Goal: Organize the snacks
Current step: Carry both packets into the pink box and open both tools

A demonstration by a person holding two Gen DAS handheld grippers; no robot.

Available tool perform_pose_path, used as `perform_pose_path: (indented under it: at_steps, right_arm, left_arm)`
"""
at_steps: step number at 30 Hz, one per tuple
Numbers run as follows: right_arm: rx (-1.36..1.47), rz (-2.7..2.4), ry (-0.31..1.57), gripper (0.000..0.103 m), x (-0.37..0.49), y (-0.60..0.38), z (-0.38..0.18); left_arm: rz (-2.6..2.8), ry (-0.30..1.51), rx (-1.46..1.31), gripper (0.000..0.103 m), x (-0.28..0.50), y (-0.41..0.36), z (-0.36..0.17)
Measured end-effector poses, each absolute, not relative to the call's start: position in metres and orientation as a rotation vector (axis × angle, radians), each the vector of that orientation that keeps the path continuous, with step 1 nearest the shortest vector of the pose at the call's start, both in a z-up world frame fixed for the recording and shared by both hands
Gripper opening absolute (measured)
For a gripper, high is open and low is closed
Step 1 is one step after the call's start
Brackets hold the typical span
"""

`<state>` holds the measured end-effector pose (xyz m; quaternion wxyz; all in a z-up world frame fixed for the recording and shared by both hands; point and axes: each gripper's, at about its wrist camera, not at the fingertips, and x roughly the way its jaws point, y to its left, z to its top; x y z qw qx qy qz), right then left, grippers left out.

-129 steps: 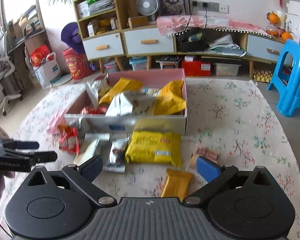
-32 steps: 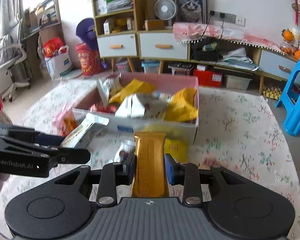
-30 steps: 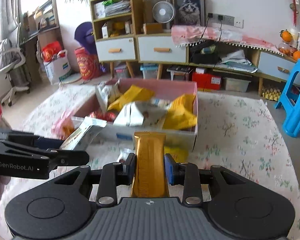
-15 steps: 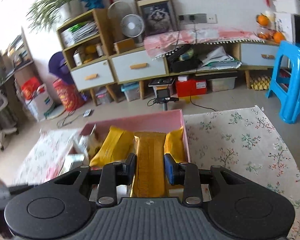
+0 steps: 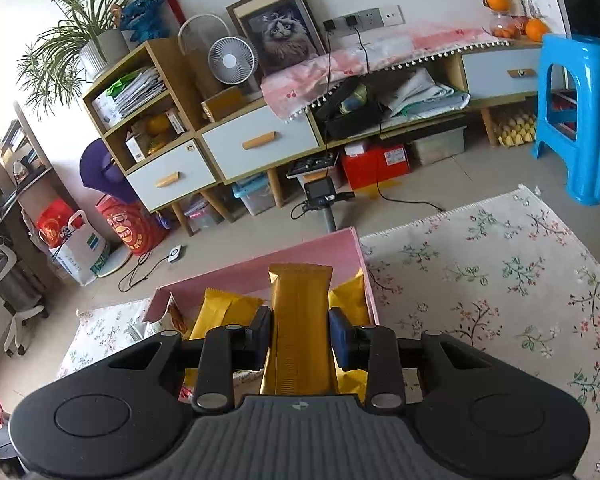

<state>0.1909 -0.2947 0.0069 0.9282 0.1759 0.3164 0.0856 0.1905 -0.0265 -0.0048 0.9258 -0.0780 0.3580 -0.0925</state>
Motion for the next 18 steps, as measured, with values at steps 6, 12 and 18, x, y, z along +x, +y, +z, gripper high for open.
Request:
perform_pose_path:
  at_steps: [6, 12, 18]
  right_arm:
    - [0.335, 0.181, 0.637, 0.021, 0.191, -0.291, 0.01]
    - [0.331, 0.193, 0.628, 0.043, 0.189, -0.29, 0.014]
    - [0.296, 0.195, 0.623, 0.065, 0.182, -0.285, 0.019]
  left_arm:
    - [-0.183, 0.738, -0.16, 0.057, 0.191, -0.025, -0.006]
    - [-0.225, 0.738, -0.171, 0.074, 0.189, -0.024, -0.005]
    - [-0.252, 0.717, -0.146, 0.088, 0.181, -0.029, 0.0]
